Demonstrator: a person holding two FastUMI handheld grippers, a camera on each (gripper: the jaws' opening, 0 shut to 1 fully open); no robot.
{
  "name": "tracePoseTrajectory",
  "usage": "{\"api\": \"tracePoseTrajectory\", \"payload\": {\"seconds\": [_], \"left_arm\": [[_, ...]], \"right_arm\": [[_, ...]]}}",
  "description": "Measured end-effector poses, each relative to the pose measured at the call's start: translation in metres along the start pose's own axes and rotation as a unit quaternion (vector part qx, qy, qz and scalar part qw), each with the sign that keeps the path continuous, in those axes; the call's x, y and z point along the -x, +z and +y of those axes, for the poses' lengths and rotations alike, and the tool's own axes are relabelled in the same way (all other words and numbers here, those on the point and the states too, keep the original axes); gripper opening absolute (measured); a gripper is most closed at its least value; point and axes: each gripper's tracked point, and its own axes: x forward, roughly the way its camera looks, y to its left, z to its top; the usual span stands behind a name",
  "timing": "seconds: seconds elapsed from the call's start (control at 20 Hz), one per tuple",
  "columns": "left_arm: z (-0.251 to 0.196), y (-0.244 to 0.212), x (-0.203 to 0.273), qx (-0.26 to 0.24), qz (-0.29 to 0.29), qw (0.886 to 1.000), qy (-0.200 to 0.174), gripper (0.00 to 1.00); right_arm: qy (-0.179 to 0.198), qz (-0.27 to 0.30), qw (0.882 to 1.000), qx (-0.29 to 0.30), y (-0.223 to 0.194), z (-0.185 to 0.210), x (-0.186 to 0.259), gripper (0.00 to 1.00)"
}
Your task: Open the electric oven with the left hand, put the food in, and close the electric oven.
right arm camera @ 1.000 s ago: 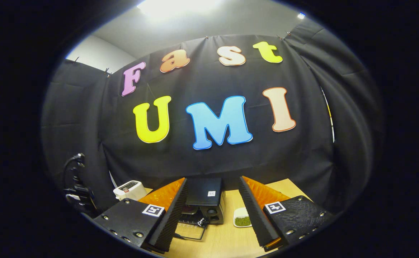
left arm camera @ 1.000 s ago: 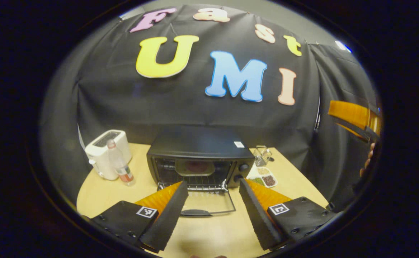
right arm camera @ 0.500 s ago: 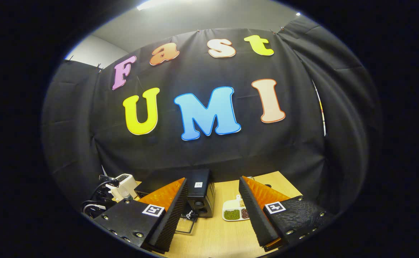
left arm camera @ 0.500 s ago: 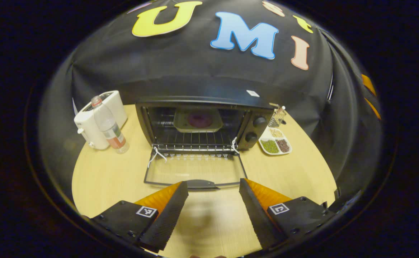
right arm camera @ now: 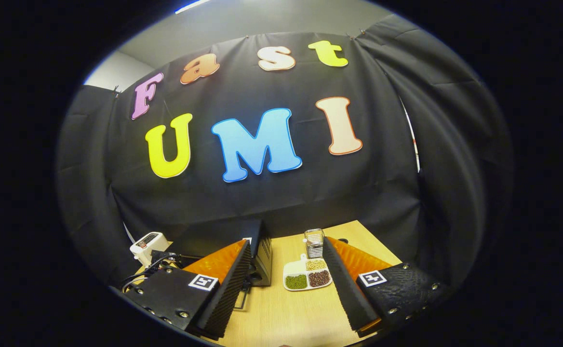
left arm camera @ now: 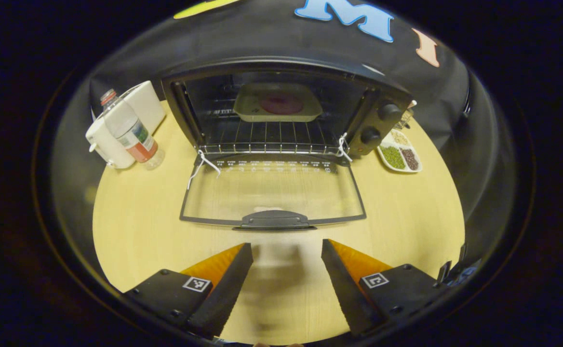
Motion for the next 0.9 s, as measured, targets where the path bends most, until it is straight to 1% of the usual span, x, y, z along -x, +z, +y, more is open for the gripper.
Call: {"api": "tracePoseTrajectory", "payload": {"seconds": [0.15, 0.2, 0.25, 0.35, 0.45, 0.5, 0.65, 0.7, 0.8, 0.85, 0.9], "left_arm": [[0.004, -0.007, -0.021, -0.007, 0.026, 1.000, 0.005, 0.98], [0.005, -0.010, -0.027, -0.011, 0.036, 0.999, 0.006, 1.00], [0.006, -0.013, -0.032, -0.012, 0.046, 0.999, 0.006, 0.98], [0.006, -0.016, -0.041, -0.014, 0.056, 0.998, 0.006, 0.98], [0.007, -0.015, -0.048, -0.014, 0.060, 0.998, 0.010, 0.98], [0.008, -0.013, -0.051, -0.013, 0.061, 0.998, 0.011, 1.00], [0.010, -0.010, -0.057, -0.012, 0.061, 0.998, 0.015, 1.00], [0.010, -0.011, -0.059, -0.012, 0.064, 0.998, 0.015, 0.98], [0.011, -0.010, -0.060, -0.022, 0.062, 0.998, 0.017, 1.00], [0.011, -0.010, -0.059, -0.024, 0.062, 0.998, 0.017, 0.98], [0.011, -0.010, -0.060, -0.024, 0.063, 0.998, 0.016, 0.98]], "right_arm": [[-0.013, 0.002, 1.000, 0.000, 0.000, -0.008, 0.000, 0.91], [-0.017, 0.003, 1.000, 0.000, 0.001, -0.012, 0.001, 0.91], [-0.021, 0.003, 1.000, -0.001, 0.003, -0.015, 0.003, 0.91], [-0.027, 0.003, 1.000, -0.001, 0.002, -0.020, 0.007, 0.91], [-0.033, 0.003, 0.999, 0.000, 0.003, -0.024, 0.008, 0.91], [-0.035, 0.004, 0.999, -0.001, 0.002, -0.025, 0.007, 0.91], [-0.043, 0.004, 0.999, 0.001, 0.002, -0.029, 0.008, 0.91], [-0.045, 0.004, 0.999, 0.001, 0.002, -0.030, 0.007, 0.92], [-0.045, 0.006, 0.999, -0.001, 0.001, -0.030, 0.007, 0.92], [-0.045, 0.007, 0.999, -0.001, 0.000, -0.031, 0.007, 0.92], [-0.045, 0.009, 0.999, -0.001, -0.001, -0.029, 0.006, 0.91]]}}
